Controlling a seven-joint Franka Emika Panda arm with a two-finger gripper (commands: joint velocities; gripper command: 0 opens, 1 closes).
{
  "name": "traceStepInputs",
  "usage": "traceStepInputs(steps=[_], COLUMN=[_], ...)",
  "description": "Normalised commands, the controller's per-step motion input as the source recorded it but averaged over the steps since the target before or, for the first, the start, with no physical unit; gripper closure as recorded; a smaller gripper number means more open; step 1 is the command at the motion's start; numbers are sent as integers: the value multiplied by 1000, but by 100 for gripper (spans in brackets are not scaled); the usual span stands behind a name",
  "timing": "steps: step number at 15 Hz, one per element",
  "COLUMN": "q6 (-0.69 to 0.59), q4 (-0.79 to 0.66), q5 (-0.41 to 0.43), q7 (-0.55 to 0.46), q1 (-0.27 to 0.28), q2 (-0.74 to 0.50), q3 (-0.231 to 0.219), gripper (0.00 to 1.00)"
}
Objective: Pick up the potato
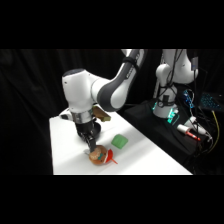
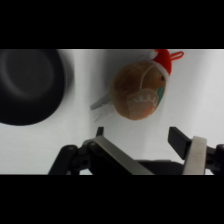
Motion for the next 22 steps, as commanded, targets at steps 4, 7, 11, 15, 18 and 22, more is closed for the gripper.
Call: traceStepInputs(steps=[4, 7, 11, 15, 18, 22], q6=[12, -139, -286, -251, -108, -50], q4=[279, 198, 160, 109, 29, -46], q5=[-101, -15, 20, 63, 43, -3], q7=[136, 83, 22, -22, 6, 43], q1=[62, 31, 21, -10, -1, 32], q2=[265, 147, 121, 110, 63, -34], q3=[-75, 0, 42, 55, 18, -14], gripper=[0, 0, 0, 25, 43, 75])
